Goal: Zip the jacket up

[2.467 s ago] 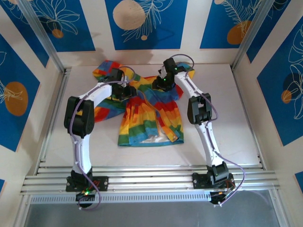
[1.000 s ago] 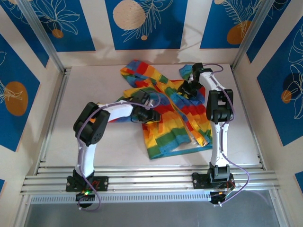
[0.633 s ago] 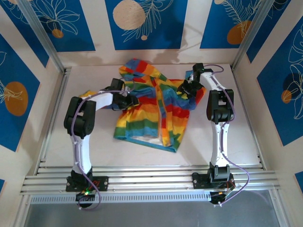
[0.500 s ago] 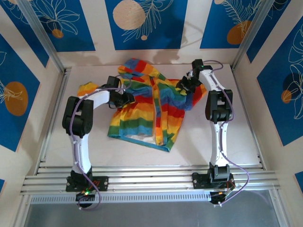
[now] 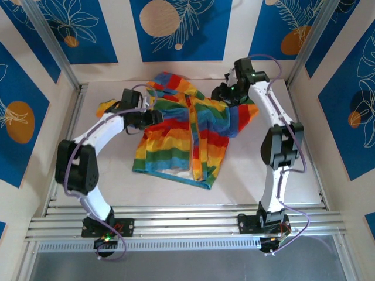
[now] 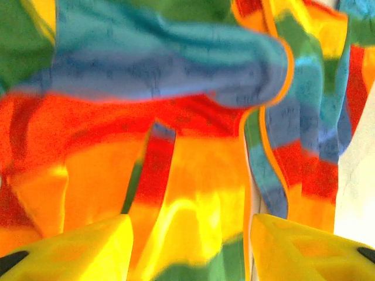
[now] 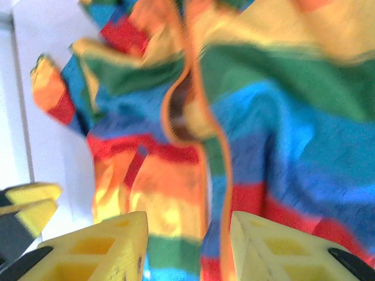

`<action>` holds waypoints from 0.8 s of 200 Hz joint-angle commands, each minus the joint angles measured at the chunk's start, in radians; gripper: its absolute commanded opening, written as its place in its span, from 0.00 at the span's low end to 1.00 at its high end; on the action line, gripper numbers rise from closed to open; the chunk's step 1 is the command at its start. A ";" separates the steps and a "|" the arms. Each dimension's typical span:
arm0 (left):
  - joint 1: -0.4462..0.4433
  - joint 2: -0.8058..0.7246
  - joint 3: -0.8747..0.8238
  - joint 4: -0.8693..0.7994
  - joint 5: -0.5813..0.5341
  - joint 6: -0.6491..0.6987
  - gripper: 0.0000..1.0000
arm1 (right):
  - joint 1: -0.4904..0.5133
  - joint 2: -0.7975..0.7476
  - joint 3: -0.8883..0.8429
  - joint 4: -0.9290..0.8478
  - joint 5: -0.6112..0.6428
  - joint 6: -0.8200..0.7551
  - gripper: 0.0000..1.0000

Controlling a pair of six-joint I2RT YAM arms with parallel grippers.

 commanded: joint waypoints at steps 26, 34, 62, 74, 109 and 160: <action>-0.174 -0.131 -0.227 -0.006 -0.087 -0.059 0.55 | 0.117 -0.242 -0.411 0.117 0.023 0.029 0.42; -0.210 -0.139 -0.249 0.002 -0.105 -0.074 0.55 | 0.137 -0.267 -0.479 0.133 0.036 0.039 0.42; -0.323 -0.118 -0.280 0.037 -0.115 -0.122 0.44 | 0.182 -0.318 -0.678 0.195 0.033 0.075 0.36; -0.360 -0.092 -0.263 0.024 -0.131 -0.127 0.43 | 0.194 -0.319 -0.732 0.207 0.030 0.089 0.32; -0.417 -0.009 -0.214 0.028 -0.152 -0.133 0.53 | 0.244 -0.325 -0.797 0.235 0.040 0.114 0.29; -0.433 0.107 -0.164 0.069 -0.113 -0.188 0.59 | 0.294 -0.308 -0.844 0.271 0.052 0.147 0.29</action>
